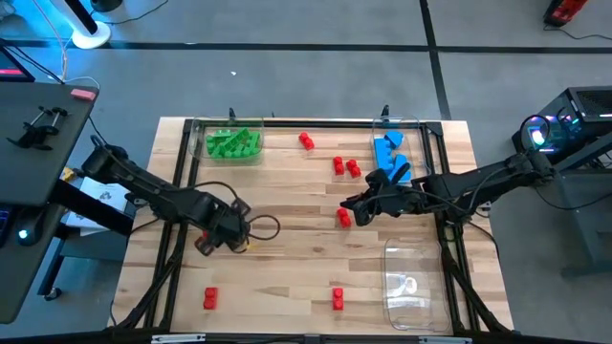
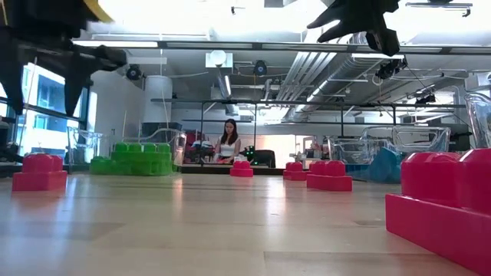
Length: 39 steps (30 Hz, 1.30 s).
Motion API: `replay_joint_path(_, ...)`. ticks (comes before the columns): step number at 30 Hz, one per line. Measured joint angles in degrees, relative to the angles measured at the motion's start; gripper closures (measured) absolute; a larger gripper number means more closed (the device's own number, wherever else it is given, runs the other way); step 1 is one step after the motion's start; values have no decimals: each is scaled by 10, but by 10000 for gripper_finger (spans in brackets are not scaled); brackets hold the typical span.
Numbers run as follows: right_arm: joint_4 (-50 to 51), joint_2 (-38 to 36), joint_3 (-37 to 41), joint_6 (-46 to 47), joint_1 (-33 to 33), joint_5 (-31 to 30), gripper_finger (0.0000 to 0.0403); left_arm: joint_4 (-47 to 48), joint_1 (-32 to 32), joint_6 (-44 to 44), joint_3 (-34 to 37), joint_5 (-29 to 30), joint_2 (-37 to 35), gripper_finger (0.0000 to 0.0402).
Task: Sort blocks
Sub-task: Put the red game piece into the bottom transparent bin
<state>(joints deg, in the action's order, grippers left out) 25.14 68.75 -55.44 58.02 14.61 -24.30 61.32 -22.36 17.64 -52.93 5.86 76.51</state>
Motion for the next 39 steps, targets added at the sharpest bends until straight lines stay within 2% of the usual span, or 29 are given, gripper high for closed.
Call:
replay_joint_path(4, 4, 0, 0, 2, 0, -21, 403, -39, 8, 112, 21, -33, 6, 192)
replay_joint_path(7, 4, 0, 0, 2, 0, -29, 403, -64, 10, 137, 37, -51, 20, 192)
replay_joint_path(10, 4, 0, 0, 2, 0, -35, 403, -79, 10, 160, 48, -39, 40, 192)
replay_joint_path(13, 4, 0, 0, 13, 0, -44, 403, -98, 13, 166, 52, -19, 65, 192)
replay_joint_path(23, 4, 0, 0, 36, 0, -46, 403, -118, 34, 180, 53, -37, 160, 192)
replay_joint_path(28, 4, 0, 0, 36, 0, -46, 403, -130, 37, 167, 50, -39, 174, 199)
replay_joint_path(32, 3, 0, 0, 36, 0, -46, 403, -152, 37, 162, 51, -57, 171, 228)
replay_joint_path(37, 4, 0, 0, 35, 0, -45, 403, -161, 37, 150, 45, -71, 170, 300)
replay_joint_path(39, 3, 0, 0, 35, 0, -45, 403, -162, 38, 141, 30, -90, 173, 307)
